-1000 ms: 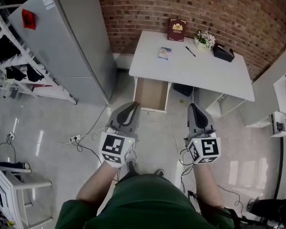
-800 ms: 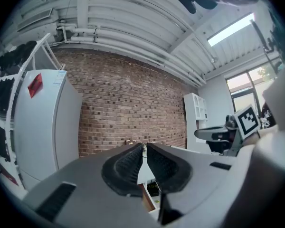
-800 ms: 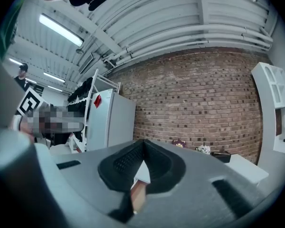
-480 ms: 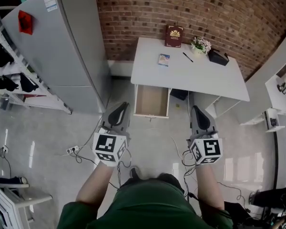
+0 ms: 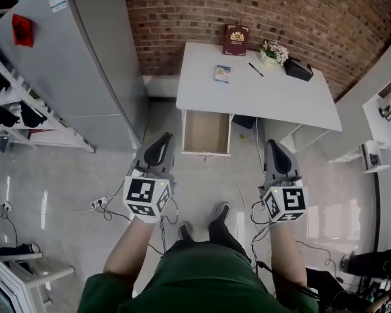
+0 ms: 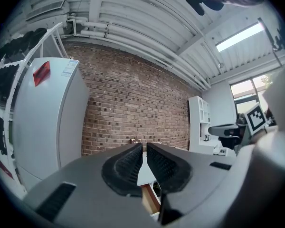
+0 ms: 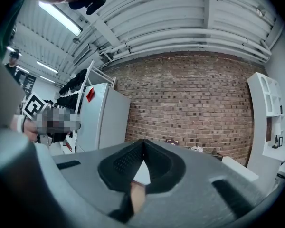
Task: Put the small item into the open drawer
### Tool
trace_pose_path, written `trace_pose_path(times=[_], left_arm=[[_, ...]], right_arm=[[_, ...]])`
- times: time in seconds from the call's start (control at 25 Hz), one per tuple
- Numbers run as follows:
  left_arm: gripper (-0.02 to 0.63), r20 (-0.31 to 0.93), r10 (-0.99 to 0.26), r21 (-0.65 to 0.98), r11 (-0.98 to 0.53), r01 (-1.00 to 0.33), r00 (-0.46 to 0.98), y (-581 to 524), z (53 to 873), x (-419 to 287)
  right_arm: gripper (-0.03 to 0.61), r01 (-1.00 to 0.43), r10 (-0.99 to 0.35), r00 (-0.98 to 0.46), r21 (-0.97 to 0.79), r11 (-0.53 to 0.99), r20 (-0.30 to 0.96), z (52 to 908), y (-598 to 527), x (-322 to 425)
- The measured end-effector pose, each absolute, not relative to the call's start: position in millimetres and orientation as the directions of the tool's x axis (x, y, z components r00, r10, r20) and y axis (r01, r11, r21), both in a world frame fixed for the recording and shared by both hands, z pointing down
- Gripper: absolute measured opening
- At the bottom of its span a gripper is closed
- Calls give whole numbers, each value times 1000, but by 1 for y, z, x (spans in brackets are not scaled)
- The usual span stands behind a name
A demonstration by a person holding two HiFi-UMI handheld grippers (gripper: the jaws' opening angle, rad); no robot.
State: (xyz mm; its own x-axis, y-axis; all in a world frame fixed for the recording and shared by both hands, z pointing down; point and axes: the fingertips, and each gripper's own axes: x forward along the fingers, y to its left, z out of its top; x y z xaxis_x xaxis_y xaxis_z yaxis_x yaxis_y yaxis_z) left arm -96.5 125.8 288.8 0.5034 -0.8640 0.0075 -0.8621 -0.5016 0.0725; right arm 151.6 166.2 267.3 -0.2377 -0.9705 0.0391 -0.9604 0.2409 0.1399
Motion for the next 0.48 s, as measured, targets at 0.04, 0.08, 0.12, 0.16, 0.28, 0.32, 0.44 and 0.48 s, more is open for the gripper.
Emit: trace_pose_path(times=[0.04,0.08,0.12,0.16,0.28,0.32,0.44,0.48], left_arm=[[25,13,-865,71,-499,-864,501,123,291,-93],[25,17,-867,68,-496,-866,498,120,292,-90],[25,20,-869,65,-493,-868,495,116,293,-86],[25,21,-871,61,-489,-870,491,112,292,-82],[25,12,-878,48,-477,-878,478,97,286,-66],[25,10,-881,44,-471,-881,472,90,284,-61],[25,10,-890,35,-455,-890,456,70,280,-41],[25,13,-892,33,-451,-892,452,63,280,-33]], right_arm=[[3,-961,-970,-239,136,242,42,270,163,155],[3,-961,-970,-240,130,243,43,273,158,159],[3,-962,-970,-241,123,245,44,275,153,164],[3,-962,-969,-243,115,246,42,276,147,169],[3,-961,-966,-257,97,259,28,275,126,186],[3,-959,-964,-265,95,266,23,274,119,191],[3,-953,-957,-290,92,290,13,272,92,209],[3,-951,-955,-297,87,297,13,272,83,216]])
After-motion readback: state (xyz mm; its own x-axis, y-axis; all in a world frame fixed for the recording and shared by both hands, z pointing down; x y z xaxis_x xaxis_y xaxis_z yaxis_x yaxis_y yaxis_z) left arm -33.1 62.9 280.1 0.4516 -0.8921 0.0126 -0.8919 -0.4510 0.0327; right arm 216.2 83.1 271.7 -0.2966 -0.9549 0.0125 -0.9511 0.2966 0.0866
